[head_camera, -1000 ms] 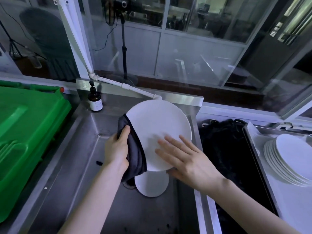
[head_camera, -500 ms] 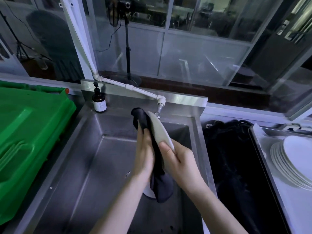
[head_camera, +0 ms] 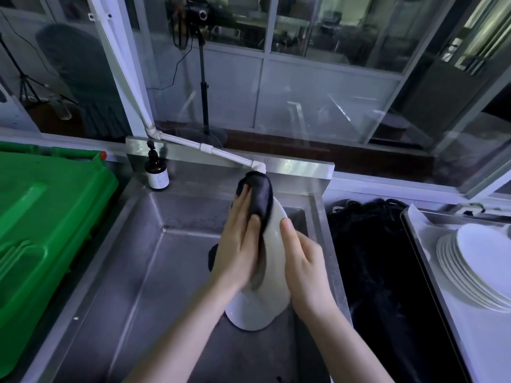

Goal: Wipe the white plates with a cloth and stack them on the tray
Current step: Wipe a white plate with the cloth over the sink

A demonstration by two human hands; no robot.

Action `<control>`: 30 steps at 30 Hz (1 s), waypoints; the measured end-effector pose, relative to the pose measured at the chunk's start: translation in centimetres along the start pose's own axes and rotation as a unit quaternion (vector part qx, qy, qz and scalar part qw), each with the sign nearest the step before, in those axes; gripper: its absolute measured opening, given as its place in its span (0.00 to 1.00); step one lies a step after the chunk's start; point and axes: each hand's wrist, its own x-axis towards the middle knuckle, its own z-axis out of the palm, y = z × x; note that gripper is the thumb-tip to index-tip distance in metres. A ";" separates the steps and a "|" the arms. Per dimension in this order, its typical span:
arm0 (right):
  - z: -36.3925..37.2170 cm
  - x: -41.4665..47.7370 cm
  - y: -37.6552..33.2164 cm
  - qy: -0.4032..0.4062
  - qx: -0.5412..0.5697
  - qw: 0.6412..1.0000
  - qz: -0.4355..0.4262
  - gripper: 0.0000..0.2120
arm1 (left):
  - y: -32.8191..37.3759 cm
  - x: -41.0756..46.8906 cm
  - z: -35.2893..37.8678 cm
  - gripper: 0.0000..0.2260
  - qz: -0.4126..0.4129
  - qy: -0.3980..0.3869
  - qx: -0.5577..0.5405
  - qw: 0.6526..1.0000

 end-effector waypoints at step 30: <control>-4.9 0.5 -0.8 -0.024 0.088 0.994 0.052 0.18 | -1.4 -1.4 -1.6 0.23 0.178 -0.119 0.190 0.958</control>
